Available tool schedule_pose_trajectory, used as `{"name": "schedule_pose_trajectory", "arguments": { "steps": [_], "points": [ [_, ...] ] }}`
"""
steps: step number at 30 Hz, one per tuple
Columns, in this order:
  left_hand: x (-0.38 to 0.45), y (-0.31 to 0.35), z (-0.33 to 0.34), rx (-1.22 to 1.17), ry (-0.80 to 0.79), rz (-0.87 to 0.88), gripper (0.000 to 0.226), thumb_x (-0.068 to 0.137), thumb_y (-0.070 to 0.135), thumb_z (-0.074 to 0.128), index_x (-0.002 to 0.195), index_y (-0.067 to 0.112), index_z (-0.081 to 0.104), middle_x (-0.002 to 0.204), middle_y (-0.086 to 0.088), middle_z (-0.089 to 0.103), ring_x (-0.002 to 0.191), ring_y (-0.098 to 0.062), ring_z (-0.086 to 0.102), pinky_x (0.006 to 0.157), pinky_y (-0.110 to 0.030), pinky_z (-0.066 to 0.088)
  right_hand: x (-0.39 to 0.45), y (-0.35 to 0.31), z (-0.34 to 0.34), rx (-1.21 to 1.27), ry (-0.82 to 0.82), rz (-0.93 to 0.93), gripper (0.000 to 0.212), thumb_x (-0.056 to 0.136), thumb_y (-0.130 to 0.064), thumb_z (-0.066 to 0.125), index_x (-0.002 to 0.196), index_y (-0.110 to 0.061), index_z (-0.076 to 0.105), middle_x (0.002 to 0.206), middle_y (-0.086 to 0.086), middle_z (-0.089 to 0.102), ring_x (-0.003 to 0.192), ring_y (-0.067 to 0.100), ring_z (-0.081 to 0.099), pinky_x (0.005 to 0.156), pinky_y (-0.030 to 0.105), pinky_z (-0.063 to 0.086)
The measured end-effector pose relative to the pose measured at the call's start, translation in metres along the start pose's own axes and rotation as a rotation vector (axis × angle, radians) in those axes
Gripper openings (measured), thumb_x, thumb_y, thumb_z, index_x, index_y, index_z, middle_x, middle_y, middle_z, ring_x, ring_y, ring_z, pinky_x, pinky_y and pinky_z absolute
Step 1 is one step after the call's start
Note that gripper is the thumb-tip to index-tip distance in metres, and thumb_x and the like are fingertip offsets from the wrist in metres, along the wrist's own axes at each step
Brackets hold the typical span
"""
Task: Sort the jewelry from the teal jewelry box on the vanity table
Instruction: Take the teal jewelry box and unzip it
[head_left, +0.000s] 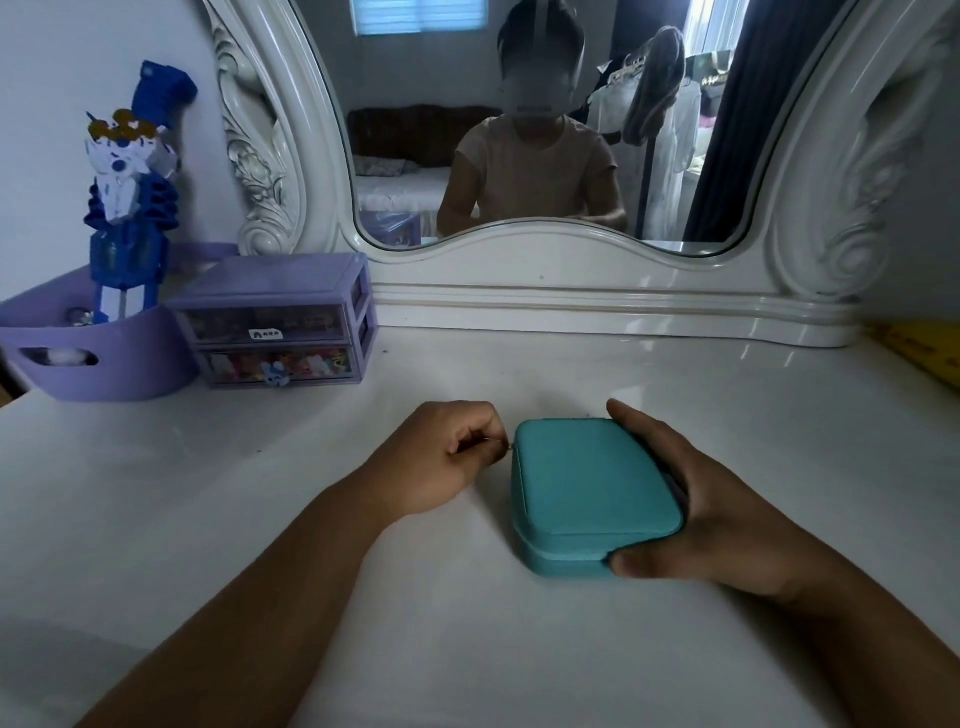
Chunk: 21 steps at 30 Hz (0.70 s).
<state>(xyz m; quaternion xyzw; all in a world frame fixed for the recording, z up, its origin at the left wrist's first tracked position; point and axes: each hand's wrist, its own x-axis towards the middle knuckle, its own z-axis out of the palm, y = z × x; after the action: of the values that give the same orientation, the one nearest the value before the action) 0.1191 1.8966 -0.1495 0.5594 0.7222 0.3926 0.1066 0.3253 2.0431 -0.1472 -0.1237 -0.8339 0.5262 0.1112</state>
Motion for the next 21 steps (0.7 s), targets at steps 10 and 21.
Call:
{"name": "schedule_pose_trajectory", "arguments": {
  "steps": [10, 21],
  "points": [
    [-0.014, 0.011, -0.008, 0.119, -0.217, 0.046, 0.014, 0.084, 0.014, 0.063, 0.074, 0.024, 0.063, 0.069, 0.014, 0.059, 0.065, -0.005, 0.055, 0.062, -0.015, 0.043, 0.005, 0.01, -0.001, 0.039, 0.091, 0.037, 0.117, 0.044, -0.019, 0.087, 0.142, -0.034, 0.024, 0.126, -0.024, 0.046, 0.107, -0.018, 0.047, 0.077, 0.001, 0.042],
    [-0.041, 0.035, 0.011, -0.011, -0.216, 0.054, 0.005, 0.08, 0.022, 0.064, 0.076, 0.021, 0.065, 0.062, 0.012, 0.059, 0.055, -0.001, 0.053, 0.055, -0.013, 0.039, 0.007, 0.007, 0.003, -0.036, 0.085, 0.034, 0.117, 0.045, -0.024, 0.085, 0.142, -0.035, 0.02, 0.125, -0.028, 0.041, 0.106, -0.025, 0.041, 0.075, -0.004, 0.039]
  ]
}}
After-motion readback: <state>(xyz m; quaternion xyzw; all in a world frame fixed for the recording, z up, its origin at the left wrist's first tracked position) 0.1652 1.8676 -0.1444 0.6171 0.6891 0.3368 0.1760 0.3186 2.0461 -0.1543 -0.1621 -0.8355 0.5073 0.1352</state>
